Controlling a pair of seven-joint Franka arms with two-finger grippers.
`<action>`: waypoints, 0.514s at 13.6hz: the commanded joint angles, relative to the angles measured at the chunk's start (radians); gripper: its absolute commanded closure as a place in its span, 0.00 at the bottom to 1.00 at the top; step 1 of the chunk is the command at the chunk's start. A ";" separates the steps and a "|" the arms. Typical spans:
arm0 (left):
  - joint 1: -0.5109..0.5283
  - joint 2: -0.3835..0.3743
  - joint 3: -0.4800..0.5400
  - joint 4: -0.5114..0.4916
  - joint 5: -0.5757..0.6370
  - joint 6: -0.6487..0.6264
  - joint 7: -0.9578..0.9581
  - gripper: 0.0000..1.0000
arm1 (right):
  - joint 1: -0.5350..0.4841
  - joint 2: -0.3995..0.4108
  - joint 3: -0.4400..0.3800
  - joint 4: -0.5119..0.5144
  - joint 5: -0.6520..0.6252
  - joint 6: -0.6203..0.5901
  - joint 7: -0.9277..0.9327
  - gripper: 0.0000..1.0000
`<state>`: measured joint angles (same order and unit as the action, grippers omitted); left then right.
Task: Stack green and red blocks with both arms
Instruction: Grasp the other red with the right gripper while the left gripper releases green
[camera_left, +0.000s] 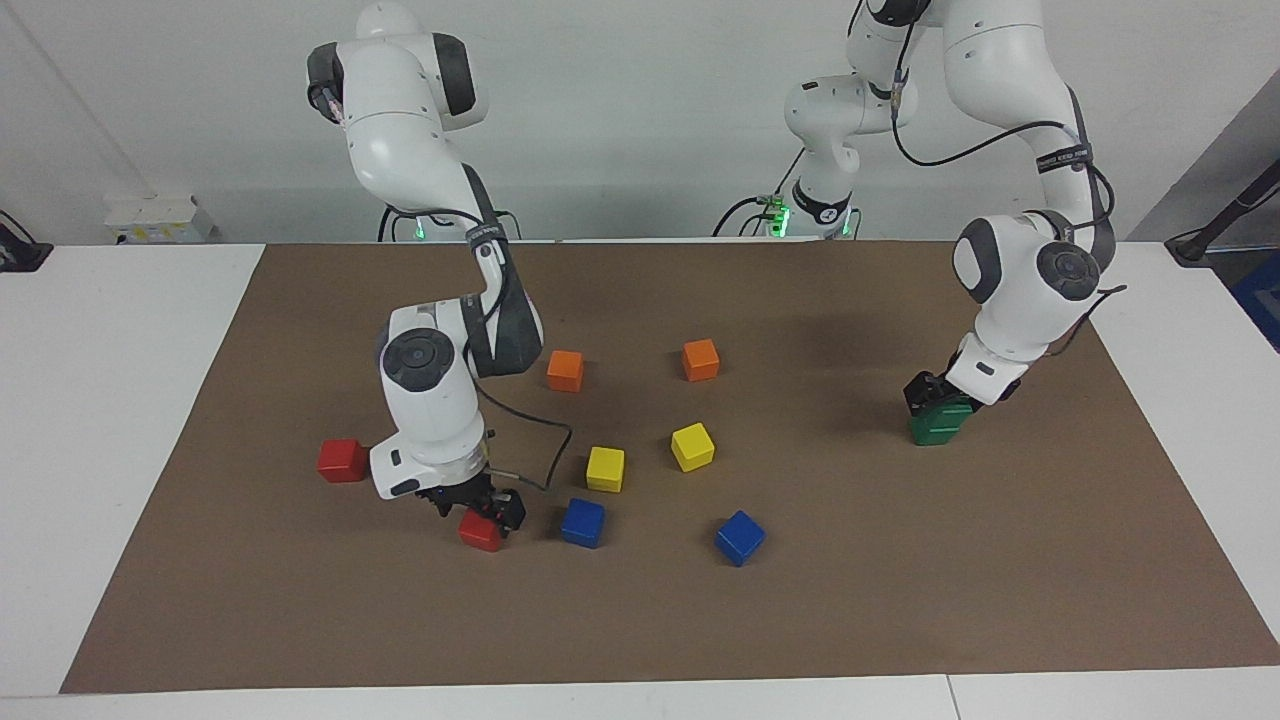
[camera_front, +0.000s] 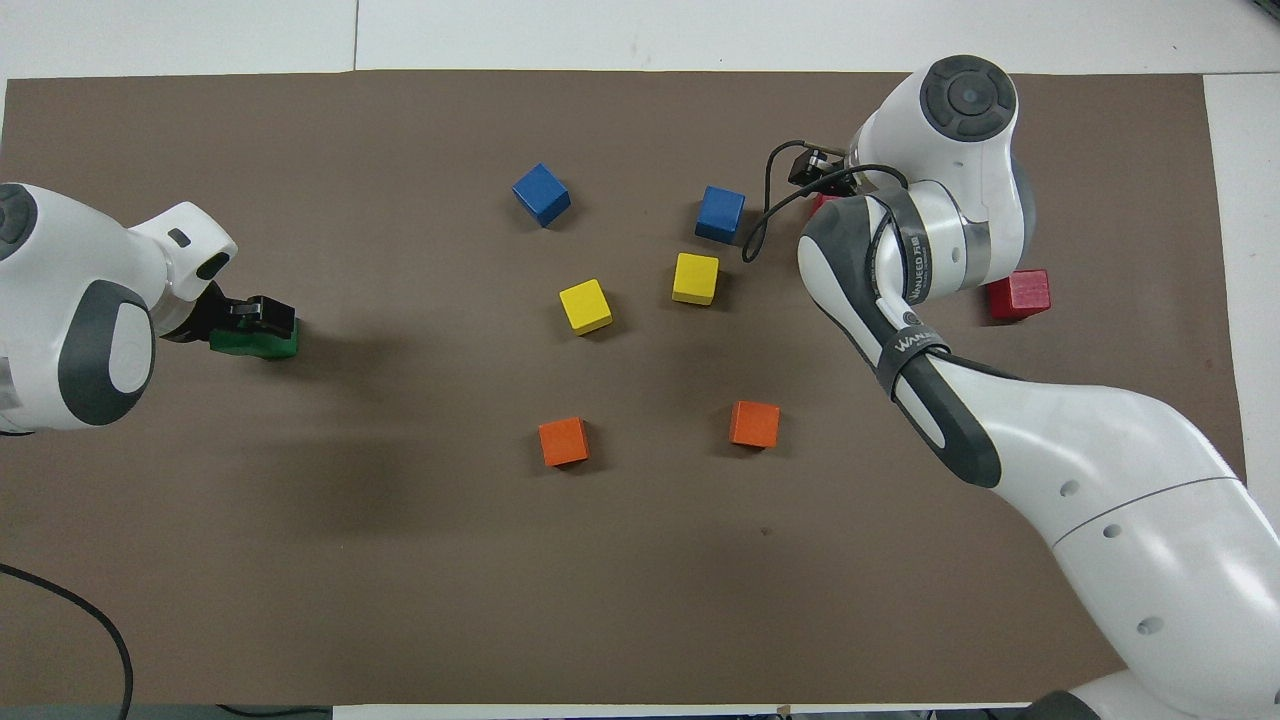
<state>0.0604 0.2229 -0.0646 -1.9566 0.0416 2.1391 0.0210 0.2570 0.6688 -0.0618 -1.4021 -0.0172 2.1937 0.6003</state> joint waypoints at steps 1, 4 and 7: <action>-0.002 -0.052 0.003 0.097 -0.012 -0.176 -0.004 0.00 | -0.004 0.023 0.004 -0.004 0.000 0.053 0.000 0.00; 0.002 -0.169 0.002 0.122 -0.012 -0.330 -0.004 0.00 | -0.001 0.021 0.004 -0.038 0.000 0.077 -0.002 0.00; 0.009 -0.249 0.000 0.110 -0.014 -0.404 0.002 0.00 | 0.002 0.015 0.005 -0.086 0.000 0.116 -0.002 0.30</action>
<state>0.0610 0.0267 -0.0636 -1.8145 0.0415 1.7708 0.0208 0.2593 0.6964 -0.0610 -1.4414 -0.0173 2.2644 0.6002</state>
